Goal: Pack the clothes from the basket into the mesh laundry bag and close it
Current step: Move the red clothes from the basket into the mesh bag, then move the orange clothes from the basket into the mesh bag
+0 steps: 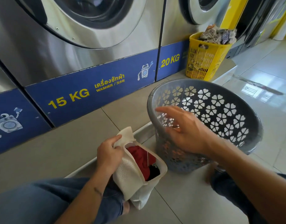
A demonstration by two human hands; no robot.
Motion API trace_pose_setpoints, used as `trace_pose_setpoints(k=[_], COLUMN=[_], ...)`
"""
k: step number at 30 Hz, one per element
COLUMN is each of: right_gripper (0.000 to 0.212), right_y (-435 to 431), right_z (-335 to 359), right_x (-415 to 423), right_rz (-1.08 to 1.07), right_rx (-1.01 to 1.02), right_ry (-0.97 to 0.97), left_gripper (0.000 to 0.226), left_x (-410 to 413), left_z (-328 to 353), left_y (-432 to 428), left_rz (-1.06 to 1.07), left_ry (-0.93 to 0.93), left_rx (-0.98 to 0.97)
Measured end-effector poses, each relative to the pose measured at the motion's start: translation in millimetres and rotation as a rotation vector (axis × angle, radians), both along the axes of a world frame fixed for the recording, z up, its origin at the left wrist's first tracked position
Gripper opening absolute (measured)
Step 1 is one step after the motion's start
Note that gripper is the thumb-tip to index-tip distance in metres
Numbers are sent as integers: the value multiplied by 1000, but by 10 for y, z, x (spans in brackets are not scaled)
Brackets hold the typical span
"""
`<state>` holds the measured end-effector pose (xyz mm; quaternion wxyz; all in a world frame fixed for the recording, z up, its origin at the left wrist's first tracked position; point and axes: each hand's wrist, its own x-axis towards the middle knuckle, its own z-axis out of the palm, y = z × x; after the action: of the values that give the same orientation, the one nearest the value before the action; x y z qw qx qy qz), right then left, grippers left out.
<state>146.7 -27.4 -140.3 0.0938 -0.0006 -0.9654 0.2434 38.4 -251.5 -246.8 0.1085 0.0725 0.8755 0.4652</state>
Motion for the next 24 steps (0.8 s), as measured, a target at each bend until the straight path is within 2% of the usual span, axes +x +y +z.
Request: trace_pose_setpoints(k=[3, 7, 12, 17, 20, 24], right_gripper=[67, 81, 82, 92, 95, 109], right_y=[372, 862, 1267, 1563, 1789, 1641], right_z=[-72, -478, -1078, -1751, -2374, -2611], right_x=[-193, -478, -840, -1217, -1380, -1353], right_rz=[-81, -120, -79, 35, 128, 178], right_rx=[62, 195, 411, 553, 637, 754], right_ry=[-72, -402, -716, -861, -937, -1042], left_gripper=[42, 41, 41, 42, 45, 48], left_x=[-57, -144, -236, -304, -331, -307], left_z=[51, 62, 52, -38, -133, -246], left_y=[158, 362, 625, 836, 901, 945], left_rz=[19, 13, -18, -5, -28, -43], left_ry=[-21, -90, -160, -208, -167, -122], left_rx=[19, 51, 73, 51, -2, -125])
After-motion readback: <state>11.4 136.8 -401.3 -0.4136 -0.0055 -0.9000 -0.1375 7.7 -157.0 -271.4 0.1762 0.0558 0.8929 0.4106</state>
